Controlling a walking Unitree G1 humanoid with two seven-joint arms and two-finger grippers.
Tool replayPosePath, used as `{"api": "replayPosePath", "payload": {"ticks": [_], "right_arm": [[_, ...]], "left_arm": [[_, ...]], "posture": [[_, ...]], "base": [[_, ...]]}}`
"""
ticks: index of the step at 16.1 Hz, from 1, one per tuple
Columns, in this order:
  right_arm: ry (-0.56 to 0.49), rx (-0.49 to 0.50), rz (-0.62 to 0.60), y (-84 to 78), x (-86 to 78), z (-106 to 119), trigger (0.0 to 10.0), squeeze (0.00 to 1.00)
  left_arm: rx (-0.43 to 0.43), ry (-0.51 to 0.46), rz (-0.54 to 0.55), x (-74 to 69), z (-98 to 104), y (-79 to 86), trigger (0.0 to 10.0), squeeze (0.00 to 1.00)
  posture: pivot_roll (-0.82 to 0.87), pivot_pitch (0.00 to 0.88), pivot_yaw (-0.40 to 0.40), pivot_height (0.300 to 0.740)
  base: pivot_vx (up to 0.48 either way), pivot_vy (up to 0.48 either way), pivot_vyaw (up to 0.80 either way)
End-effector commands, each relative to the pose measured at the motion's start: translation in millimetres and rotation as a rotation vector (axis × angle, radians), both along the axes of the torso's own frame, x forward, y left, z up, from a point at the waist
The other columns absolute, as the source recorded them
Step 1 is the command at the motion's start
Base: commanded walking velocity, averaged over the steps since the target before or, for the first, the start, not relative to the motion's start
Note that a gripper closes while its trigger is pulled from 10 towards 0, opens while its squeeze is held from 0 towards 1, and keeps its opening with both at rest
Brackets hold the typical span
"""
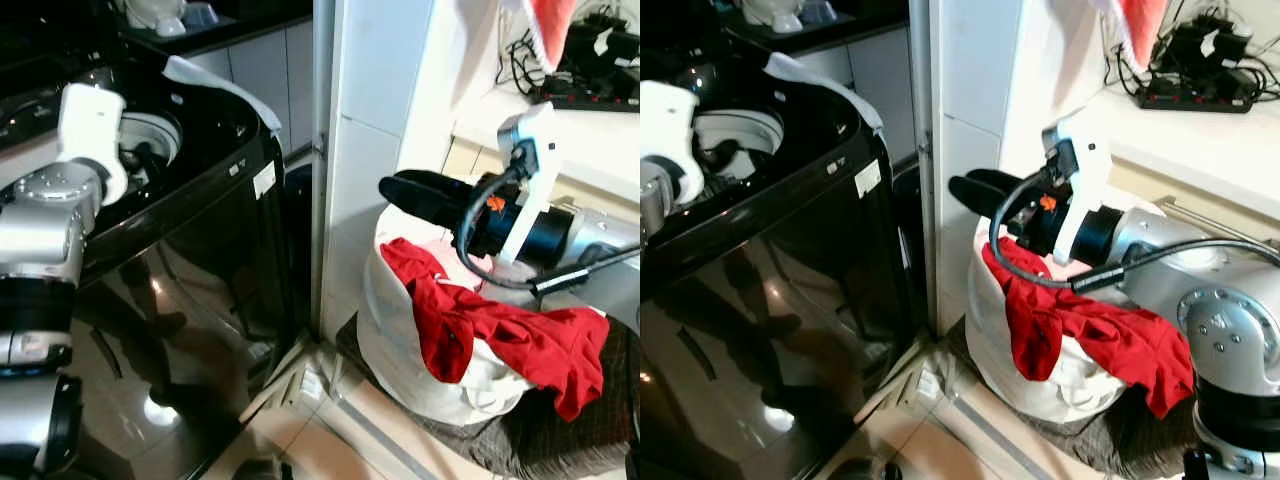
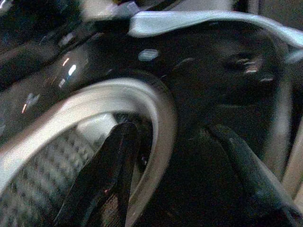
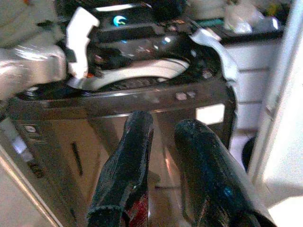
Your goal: Clothes washing
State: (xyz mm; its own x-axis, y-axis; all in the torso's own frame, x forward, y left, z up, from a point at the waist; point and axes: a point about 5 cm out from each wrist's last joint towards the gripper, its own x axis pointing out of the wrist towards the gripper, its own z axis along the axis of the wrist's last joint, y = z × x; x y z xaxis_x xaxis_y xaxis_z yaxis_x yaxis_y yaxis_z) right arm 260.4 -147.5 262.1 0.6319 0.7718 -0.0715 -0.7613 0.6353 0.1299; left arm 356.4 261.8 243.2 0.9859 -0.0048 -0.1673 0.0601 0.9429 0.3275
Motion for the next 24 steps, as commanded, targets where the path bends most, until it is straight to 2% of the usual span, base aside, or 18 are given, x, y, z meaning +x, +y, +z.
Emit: {"api": "replayPosePath", "payload": {"ticks": [1, 2, 3, 4, 5, 6, 7, 8, 10, 12, 14, 17, 20, 22, 24], "right_arm": [[0.011, -0.028, -0.061, -5.5, 5.5, -1, 10.0, 0.0], [0.061, -0.114, -0.217, -14.2, 19.6, -16, 10.0, 0.0], [0.102, -0.213, -0.344, -23.3, 29.6, -31, 10.0, 0.0], [0.117, -0.321, -0.36, -30.2, 29.8, -44, 10.0, 1.0], [0.12, -0.37, -0.341, -32.4, 27.6, -49, 10.0, 1.0], [0.135, -0.46, -0.252, -35.6, 17.9, -54, 10.0, 1.0], [0.183, -0.573, -0.096, -43.5, -1.3, -61, 10.0, 1.0], [0.194, -0.588, -0.076, -45.5, -3.8, -62, 10.0, 1.0], [0.249, -0.668, 0.059, -56.6, -20.0, -67, 10.0, 1.0], [0.269, -0.674, 0.071, -60.9, -21.5, -68, 10.0, 1.0], [0.316, -0.682, 0.108, -66.8, -26.2, -74, 10.0, 1.0], [0.361, -0.792, 0.12, -80.0, -28.7, -90, 10.0, 1.0], [0.342, -0.885, 0.07, -87.0, -23.5, -100, 10.0, 1.0], [0.33, -0.911, 0.019, -91.1, -18.4, -113, 10.0, 0.0], [0.342, -0.904, 0.0, -93.1, -16.2, -123, 10.0, 0.0]], "left_arm": [[0.028, -0.044, -0.095, -1.9, 11, -12.9, 10.0, 0.0], [-0.019, -0.117, -0.343, -9.3, 10, -49.8, 10.0, 0.0], [-0.108, -0.13, -0.544, -21.8, 0, -80.4, 10.0, 0.0], [-0.129, -0.097, -0.678, -35.6, -18, -104.0, 10.0, 0.0], [-0.098, -0.071, -0.716, -41.6, -27, -112.1, 10.0, 0.0], [-0.075, -0.031, -0.77, -49.8, -40, -123.0, 10.0, 0.0], [-0.181, 0.018, -0.862, -60.9, -48, -138.3, 10.0, 0.0], [-0.211, 0.025, -0.898, -64.9, -49, -141.1, 10.0, 0.0], [-0.272, 0.121, -1.046, -83.4, -57, -151.3, 10.0, 0.0], [-0.278, 0.16, -1.081, -88.9, -61, -154.6, 10.0, 0.0], [-0.249, 0.185, -1.084, -90.4, -68, -157.7, 10.0, 0.0], [-0.244, 0.233, -1.122, -96.9, -70, -161.2, 10.0, 0.0], [-0.256, 0.241, -1.138, -98.7, -69, -162.2, 10.0, 0.0], [-0.259, 0.268, -1.172, -101.8, -71, -164.6, 10.0, 0.0], [-0.254, 0.277, -1.183, -103.5, -71, -166.4, 10.0, 0.0]], "posture": [[0.05, 0.0, 0.024, 0.74], [0.05, 0.0, 0.026, 0.74], [0.05, 0.0, 0.026, 0.74], [0.04, 0.0, 0.032, 0.74], [0.04, 0.0, 0.032, 0.74], [0.04, 0.0, 0.035, 0.74], [0.04, 0.0, 0.037, 0.74], [0.04, 0.0, 0.037, 0.74], [0.03, 0.0, 0.04, 0.74], [0.03, 0.0, 0.042, 0.74], [0.03, 0.0, 0.042, 0.74], [0.03, 0.0, 0.039, 0.74], [0.02, 0.0, 0.045, 0.74], [0.03, 0.0, 0.048, 0.74], [0.03, 0.0, 0.046, 0.74]], "base": [[0.0, 0.0, 0.0], [0.0, 0.0, 0.0], [0.0, 0.0, 0.0], [0.0, 0.0, 0.0], [0.0, 0.0, 0.0], [0.0, 0.0, 0.0], [0.0, 0.0, 0.0], [0.0, 0.0, 0.0], [0.0, 0.0, 0.0], [0.0, 0.0, 0.0], [0.0, 0.0, 0.0], [0.0, 0.0, 0.0], [0.0, 0.0, 0.0], [0.0, 0.0, 0.0], [0.0, 0.0, 0.0]]}}
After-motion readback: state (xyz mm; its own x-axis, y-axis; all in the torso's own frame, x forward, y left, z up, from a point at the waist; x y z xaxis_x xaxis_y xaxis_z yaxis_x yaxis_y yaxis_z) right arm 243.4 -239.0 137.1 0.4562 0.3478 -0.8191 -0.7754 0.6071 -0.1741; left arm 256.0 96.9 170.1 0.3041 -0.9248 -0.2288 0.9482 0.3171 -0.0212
